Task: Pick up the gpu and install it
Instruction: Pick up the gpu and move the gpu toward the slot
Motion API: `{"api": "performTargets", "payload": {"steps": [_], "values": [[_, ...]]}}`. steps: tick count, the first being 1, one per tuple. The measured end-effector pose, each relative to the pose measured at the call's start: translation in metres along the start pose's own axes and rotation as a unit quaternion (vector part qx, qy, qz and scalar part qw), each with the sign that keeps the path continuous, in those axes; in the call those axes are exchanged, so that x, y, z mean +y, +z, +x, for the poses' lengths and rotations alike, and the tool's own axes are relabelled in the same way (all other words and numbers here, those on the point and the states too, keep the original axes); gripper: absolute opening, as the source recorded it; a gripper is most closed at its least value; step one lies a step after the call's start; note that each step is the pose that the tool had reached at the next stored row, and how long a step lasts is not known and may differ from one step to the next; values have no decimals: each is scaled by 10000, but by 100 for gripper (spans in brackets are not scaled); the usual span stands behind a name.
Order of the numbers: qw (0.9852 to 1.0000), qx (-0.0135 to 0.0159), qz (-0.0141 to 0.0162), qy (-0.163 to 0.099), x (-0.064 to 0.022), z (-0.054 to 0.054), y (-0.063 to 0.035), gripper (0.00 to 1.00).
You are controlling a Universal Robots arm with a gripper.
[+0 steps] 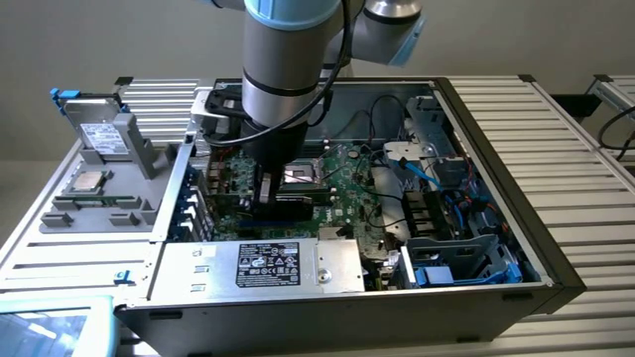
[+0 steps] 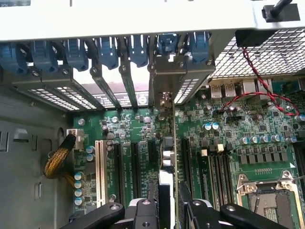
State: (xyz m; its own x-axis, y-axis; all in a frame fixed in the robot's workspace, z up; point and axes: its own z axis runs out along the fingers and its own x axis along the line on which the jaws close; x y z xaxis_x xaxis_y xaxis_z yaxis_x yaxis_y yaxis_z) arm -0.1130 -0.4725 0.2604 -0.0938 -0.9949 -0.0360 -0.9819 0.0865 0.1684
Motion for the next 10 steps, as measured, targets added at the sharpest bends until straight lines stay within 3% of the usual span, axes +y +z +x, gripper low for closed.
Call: {"api": "performTargets", "payload": {"steps": [10], "values": [[10000, -3, 1, 29, 25, 2, 14, 28]]}}
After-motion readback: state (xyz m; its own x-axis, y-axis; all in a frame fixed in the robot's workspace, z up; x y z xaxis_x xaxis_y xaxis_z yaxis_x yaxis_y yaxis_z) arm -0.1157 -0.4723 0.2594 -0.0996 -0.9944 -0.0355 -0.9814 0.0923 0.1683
